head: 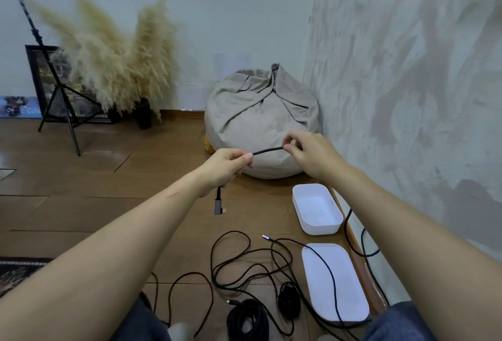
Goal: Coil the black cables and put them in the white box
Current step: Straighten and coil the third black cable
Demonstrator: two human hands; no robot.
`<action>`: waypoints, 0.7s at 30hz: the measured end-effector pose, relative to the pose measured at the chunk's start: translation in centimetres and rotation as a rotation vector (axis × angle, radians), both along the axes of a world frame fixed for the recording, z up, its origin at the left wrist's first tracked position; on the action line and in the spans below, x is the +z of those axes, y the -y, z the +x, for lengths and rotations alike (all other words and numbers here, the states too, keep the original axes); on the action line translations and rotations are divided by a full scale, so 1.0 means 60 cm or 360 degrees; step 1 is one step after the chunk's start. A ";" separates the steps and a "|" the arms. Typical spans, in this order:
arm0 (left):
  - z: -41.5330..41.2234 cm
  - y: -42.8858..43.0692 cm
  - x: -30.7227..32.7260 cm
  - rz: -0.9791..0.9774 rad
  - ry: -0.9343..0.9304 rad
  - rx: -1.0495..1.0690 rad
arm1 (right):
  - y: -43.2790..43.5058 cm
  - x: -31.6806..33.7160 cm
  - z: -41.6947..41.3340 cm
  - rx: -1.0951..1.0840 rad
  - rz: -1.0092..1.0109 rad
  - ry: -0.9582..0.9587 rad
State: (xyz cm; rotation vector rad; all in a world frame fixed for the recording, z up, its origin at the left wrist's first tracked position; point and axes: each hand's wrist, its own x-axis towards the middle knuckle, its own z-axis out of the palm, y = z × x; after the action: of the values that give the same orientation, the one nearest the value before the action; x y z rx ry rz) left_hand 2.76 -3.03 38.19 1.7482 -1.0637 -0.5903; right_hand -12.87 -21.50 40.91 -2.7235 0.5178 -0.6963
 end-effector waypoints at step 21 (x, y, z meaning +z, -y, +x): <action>-0.020 0.009 -0.010 -0.0042 -0.0372 -0.0084 | -0.031 0.002 0.019 0.0066 -0.0091 -0.0015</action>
State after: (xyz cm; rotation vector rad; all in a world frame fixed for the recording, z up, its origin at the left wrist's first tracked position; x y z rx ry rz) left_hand 1.58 -3.56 37.62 1.5879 -0.9513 -0.7896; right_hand -11.73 -19.65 41.01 -2.7835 0.4491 -0.6981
